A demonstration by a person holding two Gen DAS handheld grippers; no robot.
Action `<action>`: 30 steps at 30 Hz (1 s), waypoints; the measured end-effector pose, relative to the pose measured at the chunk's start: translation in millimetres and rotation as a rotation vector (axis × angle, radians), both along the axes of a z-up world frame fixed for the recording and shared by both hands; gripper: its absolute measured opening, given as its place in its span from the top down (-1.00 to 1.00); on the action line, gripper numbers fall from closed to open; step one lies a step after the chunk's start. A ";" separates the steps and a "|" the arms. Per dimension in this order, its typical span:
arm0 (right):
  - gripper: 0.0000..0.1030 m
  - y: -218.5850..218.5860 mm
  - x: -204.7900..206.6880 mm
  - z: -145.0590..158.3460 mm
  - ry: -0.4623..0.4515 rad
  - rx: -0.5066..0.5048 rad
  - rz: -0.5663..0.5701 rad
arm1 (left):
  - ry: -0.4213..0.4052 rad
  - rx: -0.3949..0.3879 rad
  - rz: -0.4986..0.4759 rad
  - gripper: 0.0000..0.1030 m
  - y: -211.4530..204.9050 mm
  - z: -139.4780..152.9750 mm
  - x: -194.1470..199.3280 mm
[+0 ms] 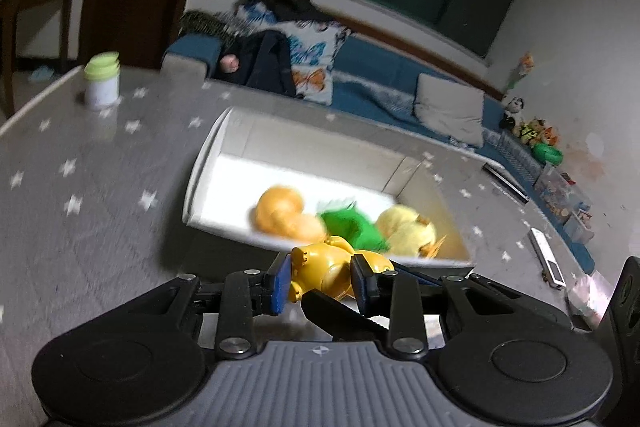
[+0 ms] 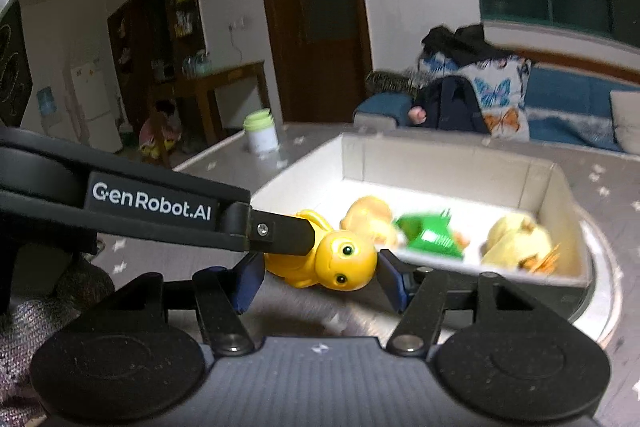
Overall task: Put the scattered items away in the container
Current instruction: 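Carry the small yellow duck into the box and open the left tool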
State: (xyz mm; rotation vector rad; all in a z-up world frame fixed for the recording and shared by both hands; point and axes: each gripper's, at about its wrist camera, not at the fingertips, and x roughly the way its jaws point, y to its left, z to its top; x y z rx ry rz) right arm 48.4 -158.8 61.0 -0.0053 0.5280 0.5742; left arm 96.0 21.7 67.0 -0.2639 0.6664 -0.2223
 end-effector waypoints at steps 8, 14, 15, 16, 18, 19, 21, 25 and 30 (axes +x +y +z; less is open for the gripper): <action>-0.20 -19.8 35.2 11.8 -0.029 0.032 -0.089 | -0.042 0.003 -0.060 0.34 -23.7 11.7 47.0; -0.20 -38.8 64.8 3.1 0.002 0.052 -0.166 | -0.020 -0.047 -0.101 0.34 -38.7 1.8 83.8; -0.20 -41.5 68.6 0.2 0.011 0.053 -0.178 | -0.014 -0.057 -0.102 0.34 -40.0 -0.5 87.5; -0.20 -44.3 72.1 -2.8 0.020 0.054 -0.189 | -0.010 -0.067 -0.103 0.34 -41.1 -3.0 90.9; -0.14 -49.2 77.9 -8.0 0.039 0.057 -0.203 | 0.003 -0.077 -0.103 0.34 -42.8 -6.9 94.5; -0.14 -51.4 80.3 -10.5 0.048 0.059 -0.207 | 0.006 -0.076 -0.104 0.33 -43.3 -8.4 94.6; -0.14 -55.3 84.3 -15.1 0.060 0.060 -0.214 | 0.008 -0.068 -0.106 0.32 -43.9 -10.8 93.4; -0.14 -59.8 85.6 -19.5 0.062 0.053 -0.220 | 0.013 -0.069 -0.095 0.32 -39.4 -12.4 85.2; -0.14 -63.5 76.0 -19.1 0.058 0.052 -0.214 | 0.009 -0.051 -0.082 0.31 -34.2 -11.3 70.3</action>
